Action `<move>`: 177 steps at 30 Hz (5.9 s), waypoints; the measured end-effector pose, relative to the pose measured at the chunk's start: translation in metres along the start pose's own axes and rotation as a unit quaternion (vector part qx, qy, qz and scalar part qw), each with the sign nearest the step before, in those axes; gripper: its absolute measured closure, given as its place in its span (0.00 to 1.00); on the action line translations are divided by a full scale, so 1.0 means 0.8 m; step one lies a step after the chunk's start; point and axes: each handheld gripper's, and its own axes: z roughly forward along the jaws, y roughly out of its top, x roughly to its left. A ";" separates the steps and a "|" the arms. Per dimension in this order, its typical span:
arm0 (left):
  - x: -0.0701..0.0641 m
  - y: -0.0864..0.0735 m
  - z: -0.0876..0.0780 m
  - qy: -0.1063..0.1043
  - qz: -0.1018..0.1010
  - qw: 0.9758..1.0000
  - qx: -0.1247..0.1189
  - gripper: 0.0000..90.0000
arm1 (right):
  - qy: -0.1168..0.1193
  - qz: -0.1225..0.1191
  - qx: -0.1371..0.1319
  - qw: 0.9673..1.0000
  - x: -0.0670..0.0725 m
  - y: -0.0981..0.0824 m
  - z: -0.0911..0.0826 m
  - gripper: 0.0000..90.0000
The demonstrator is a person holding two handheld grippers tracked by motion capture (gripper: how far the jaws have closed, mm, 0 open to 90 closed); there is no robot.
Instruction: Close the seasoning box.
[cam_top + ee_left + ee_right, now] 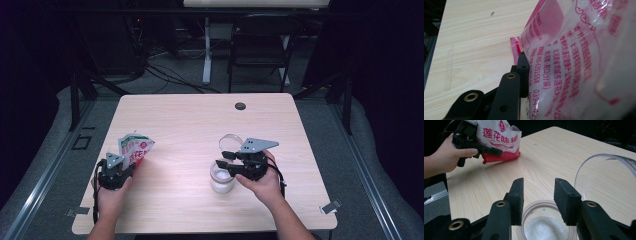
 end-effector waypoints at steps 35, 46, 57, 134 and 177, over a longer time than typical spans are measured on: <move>0.008 -0.006 -0.001 0.001 -0.047 0.999 0.006 0.70 | 0.002 -0.006 -0.001 1.000 0.001 -0.001 0.000 0.67; -0.005 -0.004 -0.009 0.010 -0.025 0.999 -0.019 0.44 | 0.003 -0.006 0.001 1.000 0.003 -0.001 0.002 0.66; -0.017 0.000 -0.025 0.006 -0.011 0.999 -0.049 0.44 | 0.002 -0.006 0.001 1.000 0.001 -0.001 0.002 0.65; -0.153 0.042 -0.040 -0.138 0.102 0.983 -0.061 0.47 | -0.009 -0.002 0.004 1.000 -0.006 0.005 -0.019 0.74; -0.150 0.061 -0.043 -0.141 0.081 0.984 -0.068 0.52 | -0.099 0.067 -0.009 0.993 -0.076 -0.006 -0.078 1.00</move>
